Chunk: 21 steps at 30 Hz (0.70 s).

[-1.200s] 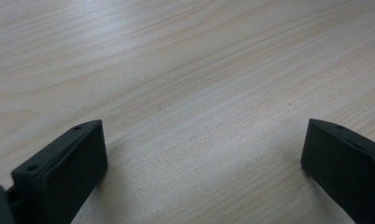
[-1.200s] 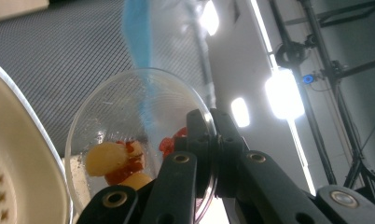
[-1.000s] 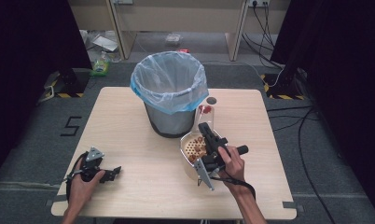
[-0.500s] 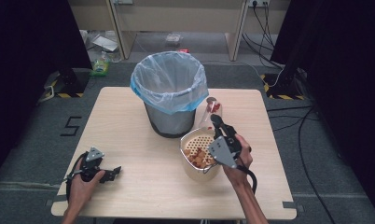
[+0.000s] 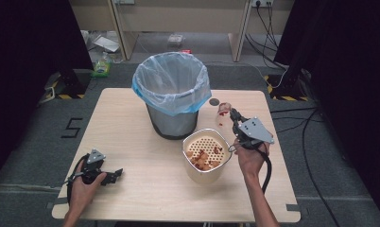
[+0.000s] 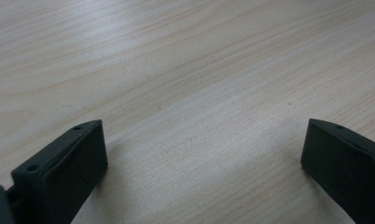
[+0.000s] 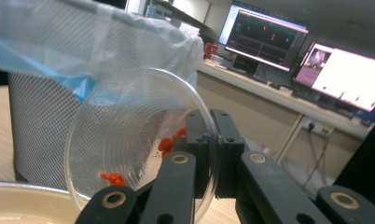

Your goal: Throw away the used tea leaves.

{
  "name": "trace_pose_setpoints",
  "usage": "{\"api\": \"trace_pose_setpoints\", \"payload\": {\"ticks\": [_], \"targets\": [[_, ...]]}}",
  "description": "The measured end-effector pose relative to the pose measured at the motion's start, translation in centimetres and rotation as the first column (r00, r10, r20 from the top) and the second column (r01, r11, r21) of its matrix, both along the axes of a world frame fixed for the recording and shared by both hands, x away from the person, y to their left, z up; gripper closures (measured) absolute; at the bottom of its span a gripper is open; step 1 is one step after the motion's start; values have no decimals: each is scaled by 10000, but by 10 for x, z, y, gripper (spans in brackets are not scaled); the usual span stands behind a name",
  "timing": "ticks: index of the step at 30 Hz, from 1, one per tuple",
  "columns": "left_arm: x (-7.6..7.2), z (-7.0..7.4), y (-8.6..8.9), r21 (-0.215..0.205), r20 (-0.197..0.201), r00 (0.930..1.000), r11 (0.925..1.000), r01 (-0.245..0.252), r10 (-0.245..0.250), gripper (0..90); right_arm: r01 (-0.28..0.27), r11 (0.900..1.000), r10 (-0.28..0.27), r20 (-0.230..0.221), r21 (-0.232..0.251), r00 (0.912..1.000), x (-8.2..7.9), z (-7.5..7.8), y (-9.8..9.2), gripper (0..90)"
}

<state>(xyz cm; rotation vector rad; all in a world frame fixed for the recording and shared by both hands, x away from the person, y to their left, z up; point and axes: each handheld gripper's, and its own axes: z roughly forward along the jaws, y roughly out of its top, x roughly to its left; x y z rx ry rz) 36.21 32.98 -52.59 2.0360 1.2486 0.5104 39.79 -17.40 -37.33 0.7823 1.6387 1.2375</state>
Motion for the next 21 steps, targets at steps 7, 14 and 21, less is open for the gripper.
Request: {"api": "trace_pose_setpoints", "payload": {"ticks": [7, 14, 21], "targets": [[0, 0, 0, -11, -2, 10000, 10000, -8, 8, 0, -27, 9965, 98, -838, 841, 9964, 14, 10, -10, 874], [0, 0, 0, -7, -8, 10000, 10000, -6, 6, 0, 21, 9928, 144, -1375, 1198, 9904, 30, 25, -17, 873], [0, 0, 0, -7, -8, 10000, 10000, -8, 8, 0, -46, 9892, 309, -1777, 1467, 9836, 45, 40, -21, 873]]}}
